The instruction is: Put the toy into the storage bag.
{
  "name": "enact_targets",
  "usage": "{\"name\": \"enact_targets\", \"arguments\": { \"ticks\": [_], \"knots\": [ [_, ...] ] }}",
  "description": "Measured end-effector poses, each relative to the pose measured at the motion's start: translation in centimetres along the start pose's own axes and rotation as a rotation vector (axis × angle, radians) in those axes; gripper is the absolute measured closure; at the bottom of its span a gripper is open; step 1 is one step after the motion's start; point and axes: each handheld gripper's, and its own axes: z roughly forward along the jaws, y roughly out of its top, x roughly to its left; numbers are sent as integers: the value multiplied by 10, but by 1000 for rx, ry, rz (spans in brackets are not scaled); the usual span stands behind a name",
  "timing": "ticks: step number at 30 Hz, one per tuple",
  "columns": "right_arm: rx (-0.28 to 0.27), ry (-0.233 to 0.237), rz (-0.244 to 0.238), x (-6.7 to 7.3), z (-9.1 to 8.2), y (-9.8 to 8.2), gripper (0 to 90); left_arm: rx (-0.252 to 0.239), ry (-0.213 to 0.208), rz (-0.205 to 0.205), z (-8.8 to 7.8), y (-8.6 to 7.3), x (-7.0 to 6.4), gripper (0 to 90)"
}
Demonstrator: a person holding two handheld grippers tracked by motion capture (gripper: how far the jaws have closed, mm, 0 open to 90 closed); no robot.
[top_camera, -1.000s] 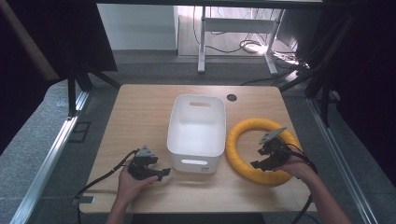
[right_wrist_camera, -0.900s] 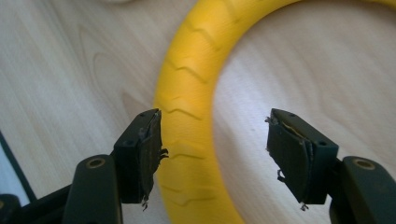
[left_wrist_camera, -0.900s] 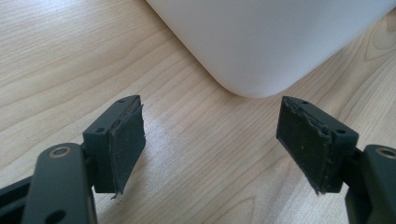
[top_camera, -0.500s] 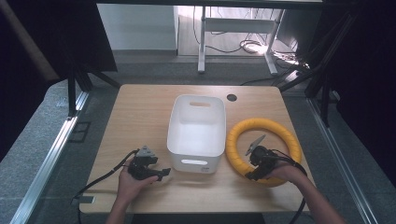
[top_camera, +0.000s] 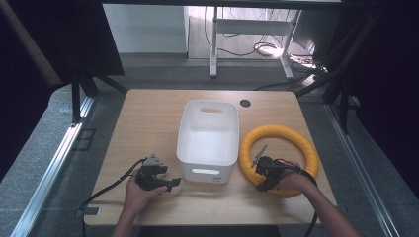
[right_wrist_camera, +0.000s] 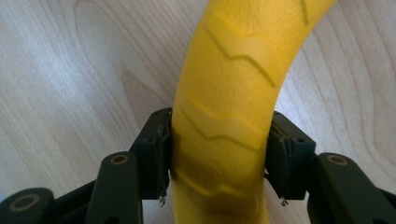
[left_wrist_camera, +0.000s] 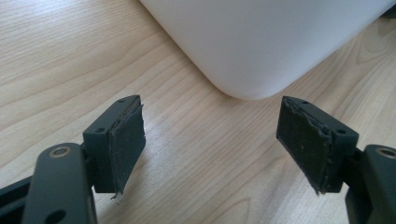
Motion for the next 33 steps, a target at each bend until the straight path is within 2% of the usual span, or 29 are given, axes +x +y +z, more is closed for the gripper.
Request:
{"name": "enact_targets", "arguments": {
  "ticks": [4, 5, 8, 10, 13, 14, 15, 16, 18, 19, 22, 23, 24, 28, 29, 33],
  "knots": [
    [35, 5, -10, 0, 0, 4, 491, 1, -2, 0, 1, 0, 0, 238],
    [51, 1, 1, 0, 0, 6, 498, 1, 1, 0, 1, 0, 0, 238],
    [59, 0, 10, 0, 0, 7, 502, -2, 3, 0, 0, 0, 0, 238],
    [49, 16, 22, -2, 0, 6, 506, -2, 4, 1, -1, 0, 0, 238],
    [-5, 47, 38, -6, -4, 0, 508, 2, 4, 2, 1, 0, 0, 238],
    [-5, 47, 38, -6, -4, 0, 508, 2, 4, 2, 1, 0, 0, 238],
    [-44, 63, 51, -8, -9, -3, 509, 4, 5, 3, 1, 0, 0, 238],
    [-44, 63, 51, -8, -9, -3, 509, 5, 5, 3, 1, 0, 0, 238],
    [-101, 94, 72, -13, -18, -7, 509, 4, 5, 3, 1, 0, 0, 238],
    [-101, 94, 72, -13, -18, -7, 509, 3, 5, 2, 1, 0, 0, 238],
    [-154, 113, 83, -17, -27, -11, 509, 2, 7, 2, 0, 0, 0, 238],
    [-202, 129, 100, -20, -34, -13, 509, 2, 8, 3, 0, 0, 0, 238],
    [-202, 129, 100, -20, -34, -13, 509, 2, 8, 3, 0, 0, 0, 238],
    [-281, 156, 117, -26, -46, -19, 509, 4, 7, 3, 1, 0, 0, 238],
    [-323, 174, 130, -30, -53, -22, 508, 6, 7, 2, 2, 0, 0, 238],
    [-371, 193, 148, -34, -59, -26, 508, 6, 9, 3, 1, 0, 0, 238]
  ]
}}
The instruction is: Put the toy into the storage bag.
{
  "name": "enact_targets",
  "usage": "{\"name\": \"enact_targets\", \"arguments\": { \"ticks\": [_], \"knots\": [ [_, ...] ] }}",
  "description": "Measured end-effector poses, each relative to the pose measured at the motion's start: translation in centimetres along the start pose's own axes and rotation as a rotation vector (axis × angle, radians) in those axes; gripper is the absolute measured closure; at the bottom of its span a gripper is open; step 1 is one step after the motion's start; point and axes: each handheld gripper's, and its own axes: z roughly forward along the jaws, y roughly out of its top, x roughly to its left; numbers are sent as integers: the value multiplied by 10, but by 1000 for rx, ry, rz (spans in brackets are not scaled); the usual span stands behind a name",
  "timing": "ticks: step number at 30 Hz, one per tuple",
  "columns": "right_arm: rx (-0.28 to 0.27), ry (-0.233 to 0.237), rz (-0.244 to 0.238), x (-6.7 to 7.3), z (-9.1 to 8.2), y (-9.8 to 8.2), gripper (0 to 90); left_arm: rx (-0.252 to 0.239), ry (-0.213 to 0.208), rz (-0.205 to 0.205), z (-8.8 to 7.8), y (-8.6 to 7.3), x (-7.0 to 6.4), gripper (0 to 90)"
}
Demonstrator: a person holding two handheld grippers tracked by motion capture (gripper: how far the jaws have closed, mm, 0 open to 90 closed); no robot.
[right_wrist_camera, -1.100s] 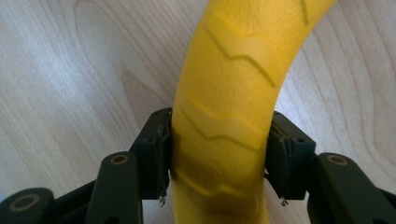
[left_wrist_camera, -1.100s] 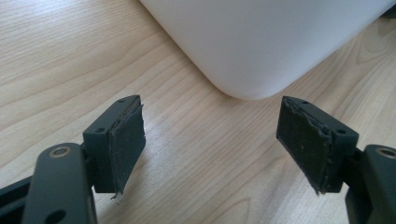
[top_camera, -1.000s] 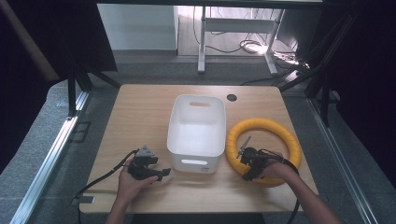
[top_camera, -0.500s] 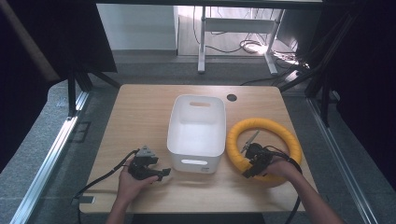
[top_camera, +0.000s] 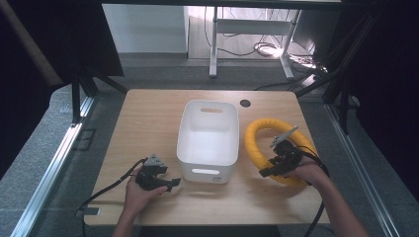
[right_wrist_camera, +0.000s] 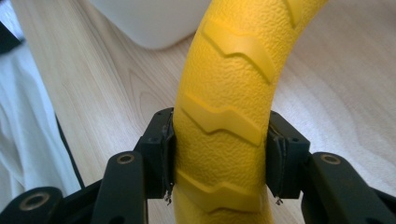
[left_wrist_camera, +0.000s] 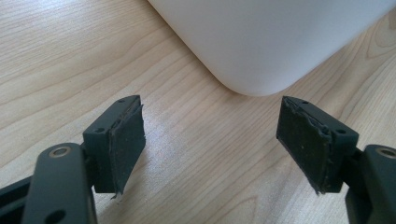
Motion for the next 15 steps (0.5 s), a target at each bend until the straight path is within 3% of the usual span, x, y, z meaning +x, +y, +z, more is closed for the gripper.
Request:
{"name": "enact_targets", "arguments": {
  "ticks": [4, 15],
  "knots": [
    [-69, 11, 19, -4, -12, -2, 508, -2, 2, 1, -1, 0, 0, 238],
    [-192, 5, 41, -9, -27, -7, 507, 3, 2, 2, 0, 0, 0, 238]
  ]
}}
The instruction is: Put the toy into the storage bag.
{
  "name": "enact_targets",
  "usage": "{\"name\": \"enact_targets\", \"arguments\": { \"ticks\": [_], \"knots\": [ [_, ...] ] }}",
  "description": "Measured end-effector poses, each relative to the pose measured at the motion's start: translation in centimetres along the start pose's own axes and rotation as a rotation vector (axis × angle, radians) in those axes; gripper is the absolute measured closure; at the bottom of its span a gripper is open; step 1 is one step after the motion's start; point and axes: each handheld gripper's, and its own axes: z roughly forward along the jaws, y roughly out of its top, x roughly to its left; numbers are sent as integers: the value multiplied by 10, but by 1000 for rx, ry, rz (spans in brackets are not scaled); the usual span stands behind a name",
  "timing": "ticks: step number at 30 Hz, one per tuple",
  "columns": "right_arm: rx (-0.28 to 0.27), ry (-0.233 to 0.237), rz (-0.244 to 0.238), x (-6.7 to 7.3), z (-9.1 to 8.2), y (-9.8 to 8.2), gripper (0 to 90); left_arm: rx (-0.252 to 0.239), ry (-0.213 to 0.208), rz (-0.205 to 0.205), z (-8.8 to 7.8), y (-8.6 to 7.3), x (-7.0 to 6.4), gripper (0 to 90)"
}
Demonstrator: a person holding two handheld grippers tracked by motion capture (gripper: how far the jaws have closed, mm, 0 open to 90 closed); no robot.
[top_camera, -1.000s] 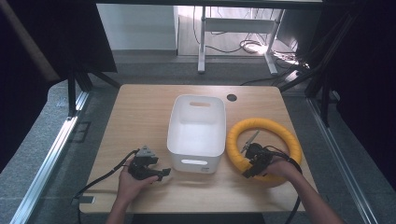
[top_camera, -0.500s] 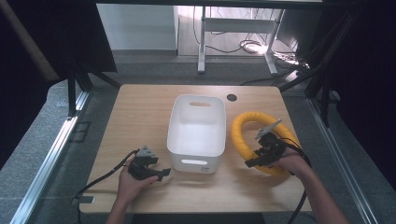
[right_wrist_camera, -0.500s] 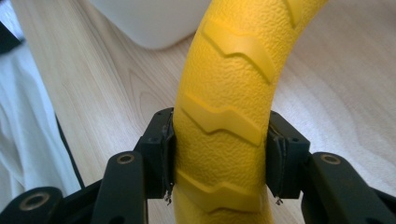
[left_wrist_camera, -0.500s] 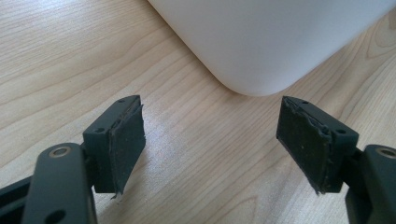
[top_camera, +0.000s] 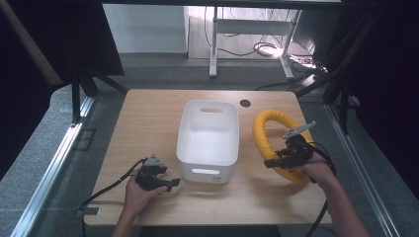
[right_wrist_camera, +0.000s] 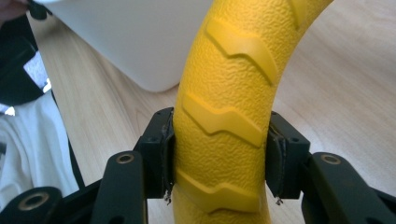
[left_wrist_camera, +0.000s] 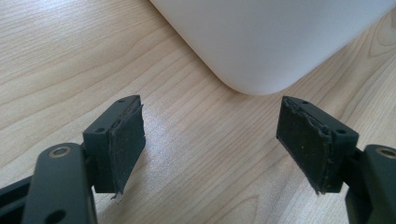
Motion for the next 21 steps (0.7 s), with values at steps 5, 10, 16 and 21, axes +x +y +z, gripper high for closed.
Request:
{"name": "enact_targets", "arguments": {
  "ticks": [5, 10, 16, 21],
  "knots": [
    [-53, 17, 13, -4, -9, -3, 507, 4, 0, 1, 1, 0, 0, 238],
    [-89, 30, 22, -6, -16, -5, 507, 5, 0, 1, 1, 0, 0, 238],
    [-147, 34, 35, -11, -28, -7, 507, 4, -1, 0, 0, 0, 0, 238],
    [-196, 16, 49, -13, -38, -9, 506, 4, -1, 0, 1, 0, 0, 238]
  ]
}}
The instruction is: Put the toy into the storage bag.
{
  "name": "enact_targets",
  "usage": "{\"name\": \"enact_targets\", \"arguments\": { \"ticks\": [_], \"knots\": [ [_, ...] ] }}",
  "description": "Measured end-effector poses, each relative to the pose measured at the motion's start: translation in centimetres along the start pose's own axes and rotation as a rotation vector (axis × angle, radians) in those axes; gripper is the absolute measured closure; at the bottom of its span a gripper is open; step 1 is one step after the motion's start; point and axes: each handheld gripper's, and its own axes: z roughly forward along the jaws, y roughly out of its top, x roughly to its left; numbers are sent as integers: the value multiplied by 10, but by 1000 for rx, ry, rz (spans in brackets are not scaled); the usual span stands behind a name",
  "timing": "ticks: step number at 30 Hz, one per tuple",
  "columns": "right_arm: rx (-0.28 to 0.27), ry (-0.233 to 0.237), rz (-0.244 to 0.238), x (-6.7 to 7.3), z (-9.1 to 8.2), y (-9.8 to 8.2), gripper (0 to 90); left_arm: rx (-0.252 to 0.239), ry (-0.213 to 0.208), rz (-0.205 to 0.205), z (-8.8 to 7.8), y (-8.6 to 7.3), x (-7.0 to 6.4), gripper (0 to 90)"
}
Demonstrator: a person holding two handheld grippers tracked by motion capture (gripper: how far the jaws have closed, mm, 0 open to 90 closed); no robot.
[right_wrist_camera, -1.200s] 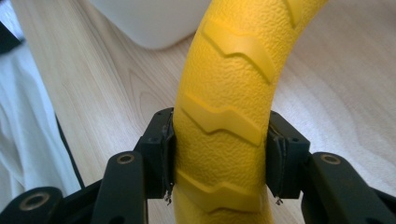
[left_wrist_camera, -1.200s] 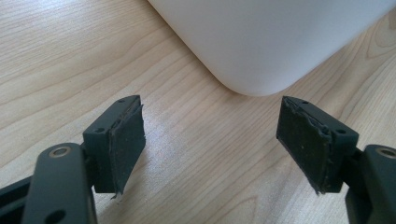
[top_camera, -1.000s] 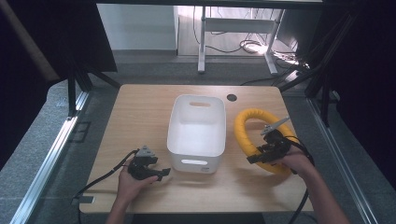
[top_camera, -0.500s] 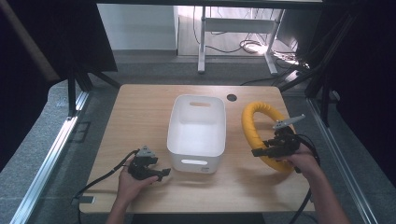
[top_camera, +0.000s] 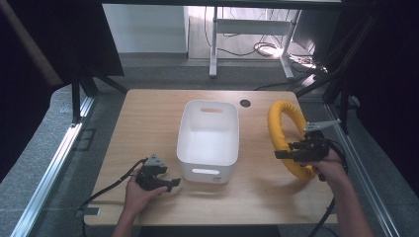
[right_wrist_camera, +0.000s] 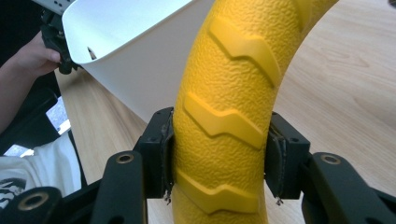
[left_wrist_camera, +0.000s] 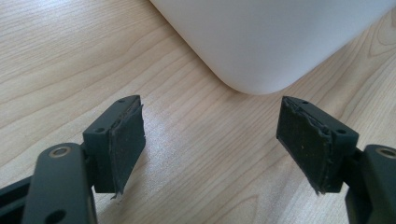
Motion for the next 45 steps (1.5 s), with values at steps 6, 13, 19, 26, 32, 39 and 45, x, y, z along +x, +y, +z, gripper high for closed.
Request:
{"name": "enact_targets", "arguments": {
  "ticks": [6, 13, 19, 26, 32, 39, 45],
  "knots": [
    [-36, -9, 7, -2, -7, -1, 506, -9, 2, -4, -1, 0, 0, 238],
    [-110, -25, 17, -4, -20, -6, 506, -10, 6, 2, -1, 0, 0, 241],
    [-212, -29, 43, -5, -34, -10, 506, -10, 9, 5, -2, 0, 0, 241],
    [-301, -14, 50, -5, -45, -12, 505, -8, 10, 6, -2, 0, 0, 241],
    [-352, -3, 41, -1, -48, -10, 504, -10, 9, 4, -2, 0, 0, 241],
    [-389, -7, 40, 3, -47, -8, 503, -11, 8, 2, -1, 0, 0, 241],
    [-478, -32, 38, 9, -45, -5, 503, -8, 9, 2, -1, 0, 0, 241]
  ]
}}
